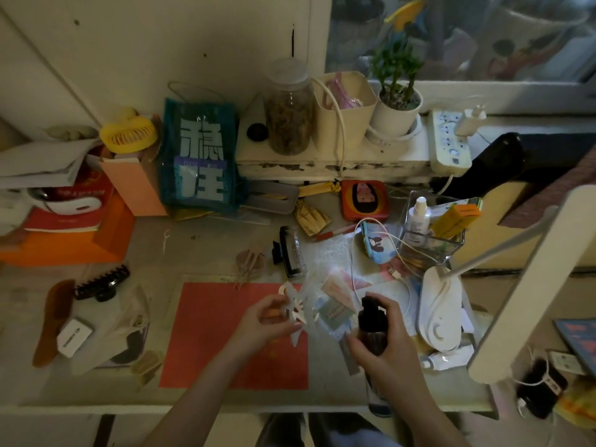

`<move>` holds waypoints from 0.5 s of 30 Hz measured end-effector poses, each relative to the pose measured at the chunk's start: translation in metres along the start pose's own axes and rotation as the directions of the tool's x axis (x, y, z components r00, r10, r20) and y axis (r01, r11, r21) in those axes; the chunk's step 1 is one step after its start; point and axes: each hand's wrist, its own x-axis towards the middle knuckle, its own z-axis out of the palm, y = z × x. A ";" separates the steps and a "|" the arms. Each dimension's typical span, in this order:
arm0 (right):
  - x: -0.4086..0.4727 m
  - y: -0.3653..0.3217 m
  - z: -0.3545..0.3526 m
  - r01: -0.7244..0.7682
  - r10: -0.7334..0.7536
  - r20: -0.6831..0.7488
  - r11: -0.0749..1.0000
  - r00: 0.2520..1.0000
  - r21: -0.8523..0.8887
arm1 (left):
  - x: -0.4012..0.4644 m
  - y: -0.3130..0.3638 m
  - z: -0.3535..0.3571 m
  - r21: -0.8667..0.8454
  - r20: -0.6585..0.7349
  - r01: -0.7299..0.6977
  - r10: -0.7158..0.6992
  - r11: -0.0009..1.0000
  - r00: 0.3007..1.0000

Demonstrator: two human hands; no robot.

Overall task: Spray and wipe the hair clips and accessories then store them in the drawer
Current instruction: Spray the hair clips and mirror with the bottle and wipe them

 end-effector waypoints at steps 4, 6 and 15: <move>0.011 -0.038 -0.015 0.188 -0.188 0.005 0.980 0.982 -0.061 | -0.003 0.060 -0.009 -0.056 -0.085 -0.105 0.100 0.993 0.991; 0.019 -0.064 -0.026 0.305 -0.305 0.014 0.946 0.952 -0.106 | -0.006 0.097 -0.014 -0.124 -0.084 -0.171 0.161 0.977 0.983; 0.041 -0.192 -0.076 0.647 -0.663 -0.072 0.746 0.746 -0.159 | -0.050 0.251 -0.035 -0.276 -0.186 -0.507 0.472 0.817 0.862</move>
